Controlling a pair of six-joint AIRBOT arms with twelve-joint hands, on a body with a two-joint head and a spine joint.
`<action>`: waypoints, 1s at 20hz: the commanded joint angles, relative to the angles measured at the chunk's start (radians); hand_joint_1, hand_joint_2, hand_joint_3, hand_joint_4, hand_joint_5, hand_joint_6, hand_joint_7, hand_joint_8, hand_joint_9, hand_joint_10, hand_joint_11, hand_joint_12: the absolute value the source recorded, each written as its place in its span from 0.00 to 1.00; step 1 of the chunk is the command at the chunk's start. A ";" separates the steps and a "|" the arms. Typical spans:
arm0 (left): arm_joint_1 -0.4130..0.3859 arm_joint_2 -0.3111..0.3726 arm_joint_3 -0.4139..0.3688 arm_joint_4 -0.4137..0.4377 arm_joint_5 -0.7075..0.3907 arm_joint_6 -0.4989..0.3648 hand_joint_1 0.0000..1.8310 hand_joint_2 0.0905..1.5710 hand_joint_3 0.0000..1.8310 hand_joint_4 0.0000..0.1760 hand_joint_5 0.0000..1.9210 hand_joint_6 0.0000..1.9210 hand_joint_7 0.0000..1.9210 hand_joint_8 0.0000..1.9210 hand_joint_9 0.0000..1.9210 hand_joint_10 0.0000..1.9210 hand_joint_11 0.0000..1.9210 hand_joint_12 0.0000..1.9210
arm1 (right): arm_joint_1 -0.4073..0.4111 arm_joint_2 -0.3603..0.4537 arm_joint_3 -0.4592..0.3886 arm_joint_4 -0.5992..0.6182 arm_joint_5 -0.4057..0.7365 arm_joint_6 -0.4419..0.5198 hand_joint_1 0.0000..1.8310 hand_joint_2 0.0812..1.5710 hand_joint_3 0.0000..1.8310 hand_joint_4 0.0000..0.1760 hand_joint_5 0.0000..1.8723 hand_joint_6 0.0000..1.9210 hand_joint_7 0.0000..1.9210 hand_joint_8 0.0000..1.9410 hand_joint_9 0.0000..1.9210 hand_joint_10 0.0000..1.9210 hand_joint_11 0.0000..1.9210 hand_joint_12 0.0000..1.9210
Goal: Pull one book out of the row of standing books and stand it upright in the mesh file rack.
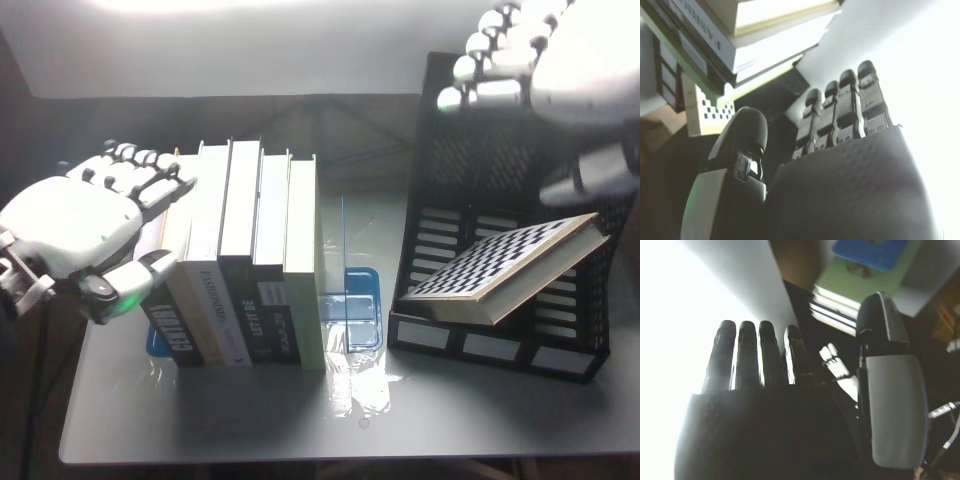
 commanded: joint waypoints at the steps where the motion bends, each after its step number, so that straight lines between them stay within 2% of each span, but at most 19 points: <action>1: 0.001 0.014 -0.003 0.002 -0.131 -0.002 0.21 1.00 0.03 0.00 0.04 0.00 0.00 0.00 0.00 0.00 0.00 0.00 | -0.008 0.019 -0.013 -0.013 -0.110 0.005 0.23 0.77 0.01 0.28 0.00 0.00 0.00 0.00 0.00 0.00 0.00 0.00; 2: 0.008 0.017 -0.005 -0.005 -0.133 -0.002 0.21 1.00 0.03 0.00 0.04 0.00 0.00 0.00 0.00 0.00 0.00 0.00 | -0.027 0.032 -0.033 -0.021 -0.114 0.005 0.23 0.77 0.01 0.28 0.00 0.00 0.00 0.00 0.00 0.00 0.00 0.00; 3: 0.018 0.021 -0.009 -0.017 -0.136 -0.002 0.21 1.00 0.02 0.08 0.03 0.00 0.00 0.00 0.00 0.00 0.00 0.00 | -0.057 0.050 -0.065 -0.039 -0.118 0.005 0.21 0.80 0.02 0.30 0.00 0.00 0.00 0.00 0.00 0.00 0.00 0.00; 4: 0.025 0.026 -0.014 -0.027 -0.138 -0.002 0.21 1.00 0.02 0.04 0.03 0.00 0.00 0.00 0.00 0.00 0.00 0.00 | -0.080 0.061 -0.086 -0.050 -0.112 0.005 0.18 0.81 0.01 0.00 0.00 0.00 0.00 0.00 0.00 0.00 0.00 0.00; 6: 0.033 0.031 -0.018 -0.037 -0.138 -0.002 0.21 1.00 0.02 0.00 0.04 0.00 0.00 0.00 0.00 0.00 0.00 0.00 | -0.096 0.067 -0.098 -0.051 -0.089 0.006 0.18 0.83 0.02 0.00 0.00 0.00 0.00 0.00 0.00 0.00 0.01 0.00; 8: 0.046 0.037 -0.024 -0.055 -0.142 -0.002 0.19 1.00 0.02 0.00 0.03 0.00 0.00 0.00 0.00 0.00 0.00 0.00 | -0.161 0.063 -0.097 -0.017 -0.051 0.006 0.21 0.85 0.02 0.00 0.00 0.00 0.00 0.00 0.00 0.00 0.02 0.01; 9: 0.048 0.037 -0.025 -0.058 -0.142 -0.002 0.17 1.00 0.03 0.01 0.03 0.00 0.00 0.00 0.00 0.00 0.00 0.00 | -0.185 0.065 -0.097 0.001 -0.038 0.006 0.23 0.87 0.00 0.00 0.00 0.00 0.01 0.00 0.02 0.02 0.00 0.20; 10: 0.049 0.038 -0.025 -0.060 -0.141 -0.002 0.20 1.00 0.03 0.05 0.03 0.00 0.00 0.00 0.00 0.00 0.00 0.00 | -0.208 0.067 -0.097 0.020 -0.028 0.006 0.25 0.86 0.00 0.00 0.01 0.01 0.03 0.00 0.05 0.04 0.00 0.40; 11: 0.051 0.038 -0.026 -0.065 -0.140 -0.002 0.23 1.00 0.02 0.06 0.03 0.00 0.00 0.00 0.00 0.00 0.00 0.00 | -0.240 0.069 -0.094 0.047 -0.012 0.006 0.27 0.84 0.00 0.00 0.04 0.02 0.05 0.01 0.08 0.06 0.00 0.53; 12: 0.055 0.041 -0.028 -0.068 -0.141 -0.002 0.23 1.00 0.02 0.09 0.03 0.00 0.00 0.00 0.00 0.00 0.00 0.00 | -0.268 0.069 -0.093 0.066 -0.008 0.005 0.21 0.85 0.00 0.00 0.04 0.02 0.06 0.01 0.08 0.06 0.00 0.56; 13: 0.058 0.044 -0.030 -0.070 -0.142 -0.002 0.25 1.00 0.02 0.12 0.02 0.00 0.00 0.00 0.00 0.00 0.00 0.00 | -0.290 0.069 -0.094 0.083 -0.003 0.005 0.22 0.85 0.00 0.00 0.06 0.02 0.08 0.01 0.09 0.08 0.00 0.62; 15: 0.061 0.049 -0.033 -0.072 -0.145 -0.002 0.27 1.00 0.01 0.12 0.03 0.00 0.00 0.00 0.00 0.00 0.00 0.00 | -0.328 0.068 -0.095 0.100 0.001 0.005 0.27 0.84 0.00 0.00 0.06 0.02 0.09 0.00 0.08 0.07 0.00 0.53; 16: 0.061 0.049 -0.033 -0.072 -0.145 -0.002 0.27 1.00 0.01 0.12 0.03 0.00 0.00 0.00 0.00 0.00 0.00 0.00 | -0.344 0.067 -0.089 0.105 0.007 0.005 0.27 0.84 0.00 0.00 0.06 0.02 0.09 0.00 0.08 0.07 0.00 0.53; 17: 0.061 0.049 -0.032 -0.073 -0.145 -0.002 0.28 1.00 0.01 0.07 0.04 0.00 0.00 0.00 0.00 0.00 0.00 0.00 | -0.349 0.067 -0.078 0.105 0.017 0.005 0.30 0.83 0.00 0.00 0.07 0.02 0.09 0.00 0.10 0.08 0.00 0.57; 20: 0.063 0.049 -0.032 -0.075 -0.148 -0.001 0.28 1.00 0.00 0.04 0.04 0.01 0.00 0.00 0.00 0.00 0.00 0.00 | -0.352 0.007 -0.018 0.117 0.044 0.005 0.29 0.83 0.00 0.00 0.08 0.01 0.10 0.00 0.12 0.09 0.00 0.59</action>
